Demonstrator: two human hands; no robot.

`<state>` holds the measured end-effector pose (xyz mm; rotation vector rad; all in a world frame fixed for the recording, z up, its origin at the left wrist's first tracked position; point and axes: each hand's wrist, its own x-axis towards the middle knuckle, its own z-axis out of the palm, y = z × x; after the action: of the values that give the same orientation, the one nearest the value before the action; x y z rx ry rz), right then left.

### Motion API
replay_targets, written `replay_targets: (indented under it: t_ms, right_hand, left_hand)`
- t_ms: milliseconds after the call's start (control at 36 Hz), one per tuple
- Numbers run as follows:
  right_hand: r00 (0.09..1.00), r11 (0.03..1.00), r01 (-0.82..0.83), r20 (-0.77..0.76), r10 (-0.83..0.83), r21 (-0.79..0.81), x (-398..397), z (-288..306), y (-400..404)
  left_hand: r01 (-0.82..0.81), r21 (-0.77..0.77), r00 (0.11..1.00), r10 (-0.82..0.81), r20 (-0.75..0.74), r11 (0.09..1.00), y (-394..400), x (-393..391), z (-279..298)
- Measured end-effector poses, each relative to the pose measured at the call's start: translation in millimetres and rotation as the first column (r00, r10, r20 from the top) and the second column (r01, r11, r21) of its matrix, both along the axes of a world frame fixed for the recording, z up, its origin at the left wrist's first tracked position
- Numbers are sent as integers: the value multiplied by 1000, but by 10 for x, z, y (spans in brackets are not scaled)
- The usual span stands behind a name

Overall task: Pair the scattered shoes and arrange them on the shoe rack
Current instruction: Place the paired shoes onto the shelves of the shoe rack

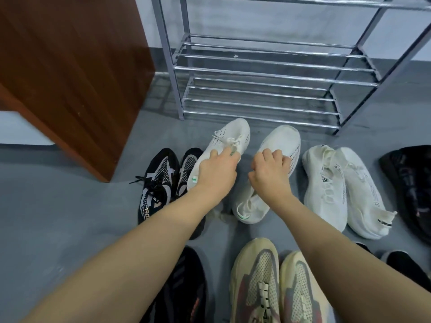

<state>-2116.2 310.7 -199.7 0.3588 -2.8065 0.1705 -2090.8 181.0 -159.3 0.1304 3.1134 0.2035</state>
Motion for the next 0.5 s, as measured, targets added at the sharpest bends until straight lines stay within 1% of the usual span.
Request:
replay_targets:
  t_ms: [56, 139, 250, 333, 361, 417, 444, 500]
  right_hand:
    - [999, 999, -21, 50, 19, 31, -33, 19, 75]
    - [983, 997, -54, 180, 43, 56, -42, 2, 183]
    - [964, 998, -22, 267, 3, 67, -6, -94, 262]
    - [931, 994, 79, 362, -47, -75, -35, -141, 259]
    - [908, 978, 138, 415, -63, -154, -47, -150, 257]
    - [845, 911, 283, 528, -88, -300, -56, -171, 259]
    - [822, 885, 321, 563, -83, -338, -55, -192, 261]
    - [814, 869, 328, 578, -60, -372, -21, -241, 265]
  left_hand:
    - [-15, 17, 1000, 15, 15, 1000, 100, -25, -5]
    - [-34, 40, 998, 32, 59, 999, 202, -24, -97]
    - [-24, 47, 990, 17, 140, 999, 304, 7, -280]
    - [-10, 94, 958, -18, 287, 996, 354, 31, -393]
    - [12, 81, 946, -37, 322, 997, 359, 44, -430]
    - [49, 41, 930, -61, 361, 998, 332, 63, -488]
    - [51, 40, 922, -63, 382, 998, 307, 70, -512]
    - [44, 73, 901, -71, 429, 996, 244, 78, -540]
